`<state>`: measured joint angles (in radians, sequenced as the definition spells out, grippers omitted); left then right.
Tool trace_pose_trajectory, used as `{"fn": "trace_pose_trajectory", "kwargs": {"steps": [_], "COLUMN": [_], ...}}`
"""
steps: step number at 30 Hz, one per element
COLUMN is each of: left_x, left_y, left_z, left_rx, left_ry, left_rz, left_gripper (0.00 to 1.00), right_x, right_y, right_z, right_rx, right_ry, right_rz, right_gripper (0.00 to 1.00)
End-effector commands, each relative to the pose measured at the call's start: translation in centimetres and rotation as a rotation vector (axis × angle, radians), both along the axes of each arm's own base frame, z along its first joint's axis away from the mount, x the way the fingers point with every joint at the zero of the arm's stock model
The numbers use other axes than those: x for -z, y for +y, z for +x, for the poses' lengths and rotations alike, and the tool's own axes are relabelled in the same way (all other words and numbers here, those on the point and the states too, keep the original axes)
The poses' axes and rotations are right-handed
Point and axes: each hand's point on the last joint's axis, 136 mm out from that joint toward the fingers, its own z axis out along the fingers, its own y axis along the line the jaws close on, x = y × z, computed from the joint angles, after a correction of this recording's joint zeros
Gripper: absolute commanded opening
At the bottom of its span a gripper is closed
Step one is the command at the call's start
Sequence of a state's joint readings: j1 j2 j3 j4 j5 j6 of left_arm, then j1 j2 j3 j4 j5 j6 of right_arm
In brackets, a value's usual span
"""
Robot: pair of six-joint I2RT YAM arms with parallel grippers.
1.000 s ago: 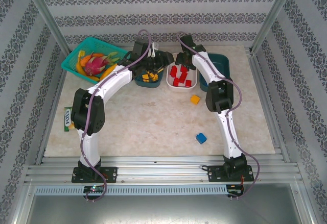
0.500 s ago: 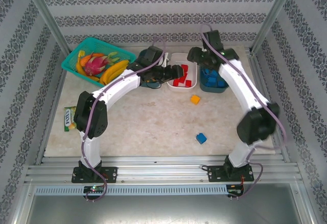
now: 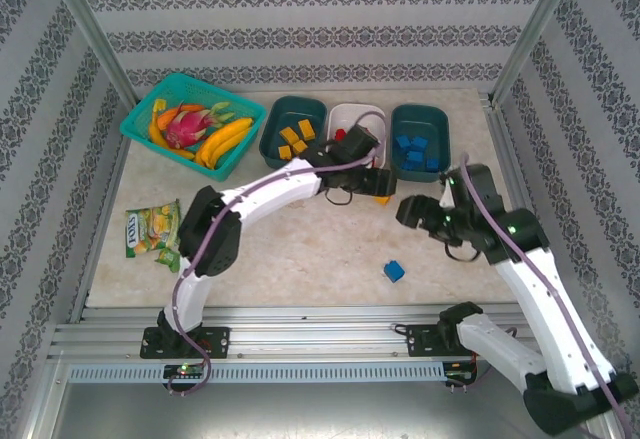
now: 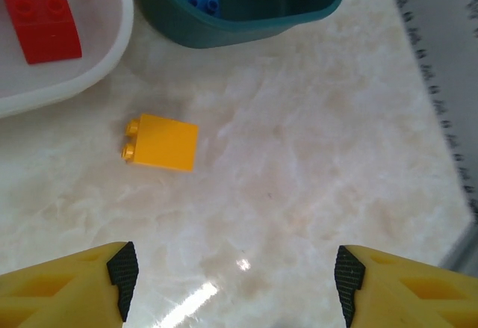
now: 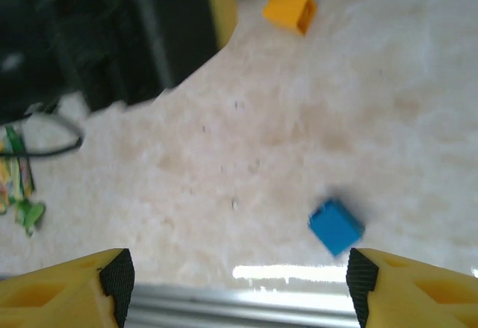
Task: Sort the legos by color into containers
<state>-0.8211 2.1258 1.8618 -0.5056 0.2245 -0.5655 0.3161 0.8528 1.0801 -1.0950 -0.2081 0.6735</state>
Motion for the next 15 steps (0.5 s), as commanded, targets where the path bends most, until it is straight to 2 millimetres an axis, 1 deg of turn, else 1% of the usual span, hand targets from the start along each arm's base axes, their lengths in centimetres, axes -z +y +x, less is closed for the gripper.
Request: {"fn": "trace_pose_trajectory", "kwargs": {"steps": [1,2,6,10,15], "left_x": [1.7,2.4,4.0,5.0,7.3], "left_y": [0.1,0.1,0.0,-0.8,-1.9], "left_z": [0.6,0.9,2.3,3.1,3.5], "left_rx": [-0.028,-0.043,-0.098,-0.082,-0.039], "left_ry": [-0.112,-0.13,-0.184,-0.215,-0.191], "left_rz": [0.194,0.233,0.337,0.378,0.398], "left_gripper": [0.74,0.75,0.79,0.81,0.81], "right_x": [2.1,1.9,1.5,1.6,1.3], "right_y": [0.0,0.2,0.6,0.6,0.5], "right_z": [-3.4,-3.6,-4.0,-4.8,-5.2], "right_rx": [-0.061,-0.078,-0.111,-0.113,-0.115], "right_ry": [0.142,0.139,0.137,0.138,0.122], "right_rz": [0.008,0.018,0.043,0.063,0.074], "right_gripper": [0.79,0.79,0.79,0.79,0.8]}}
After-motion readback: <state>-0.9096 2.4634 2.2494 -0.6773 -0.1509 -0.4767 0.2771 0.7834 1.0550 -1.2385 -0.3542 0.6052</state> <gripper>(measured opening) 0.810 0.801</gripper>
